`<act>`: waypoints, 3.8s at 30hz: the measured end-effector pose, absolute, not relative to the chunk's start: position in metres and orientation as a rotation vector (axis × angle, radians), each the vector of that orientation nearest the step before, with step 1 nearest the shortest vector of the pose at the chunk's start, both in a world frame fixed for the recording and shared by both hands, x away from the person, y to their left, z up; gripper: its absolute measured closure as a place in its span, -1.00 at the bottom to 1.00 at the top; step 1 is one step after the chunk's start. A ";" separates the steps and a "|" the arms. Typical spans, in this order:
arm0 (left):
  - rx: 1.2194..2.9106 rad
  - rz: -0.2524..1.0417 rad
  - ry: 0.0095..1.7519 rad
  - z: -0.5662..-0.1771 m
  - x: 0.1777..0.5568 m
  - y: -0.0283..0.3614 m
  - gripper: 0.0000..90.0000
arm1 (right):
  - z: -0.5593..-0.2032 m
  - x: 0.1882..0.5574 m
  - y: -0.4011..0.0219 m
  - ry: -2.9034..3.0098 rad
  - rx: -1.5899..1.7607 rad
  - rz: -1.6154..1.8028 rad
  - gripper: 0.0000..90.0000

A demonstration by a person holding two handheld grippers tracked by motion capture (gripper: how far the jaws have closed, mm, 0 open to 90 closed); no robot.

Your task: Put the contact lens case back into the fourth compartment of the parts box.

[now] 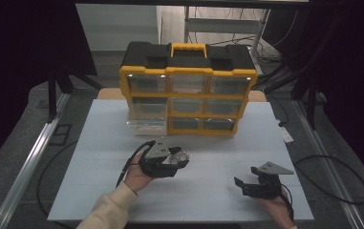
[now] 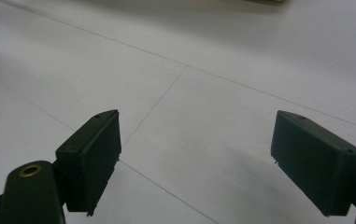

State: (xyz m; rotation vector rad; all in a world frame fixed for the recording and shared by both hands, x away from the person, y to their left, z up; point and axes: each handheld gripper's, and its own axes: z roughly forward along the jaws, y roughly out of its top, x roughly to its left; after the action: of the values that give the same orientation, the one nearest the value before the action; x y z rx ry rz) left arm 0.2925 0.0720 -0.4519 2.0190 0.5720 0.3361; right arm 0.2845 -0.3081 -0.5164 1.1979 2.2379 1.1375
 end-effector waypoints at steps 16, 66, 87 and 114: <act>1.974 0.368 0.591 -0.439 0.292 0.083 0.05 | -0.517 0.284 -0.308 2.240 1.193 1.135 -0.62; 1.902 0.461 0.634 -0.397 0.305 0.101 0.05 | -0.517 0.284 -0.307 2.248 1.198 1.134 -0.62; 1.874 0.512 0.675 -0.380 0.318 0.111 0.05 | -0.517 0.284 -0.308 2.245 1.192 1.140 -0.62; 1.815 0.595 0.800 -0.370 0.339 0.132 0.06 | -0.516 0.284 -0.306 2.247 1.189 1.145 -0.62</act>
State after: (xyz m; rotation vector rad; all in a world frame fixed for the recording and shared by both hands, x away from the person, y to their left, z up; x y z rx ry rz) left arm 0.3391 0.1324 -0.3698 1.8151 0.8003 0.5945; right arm 0.2839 -0.3065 -0.5163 1.1885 2.2470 1.1446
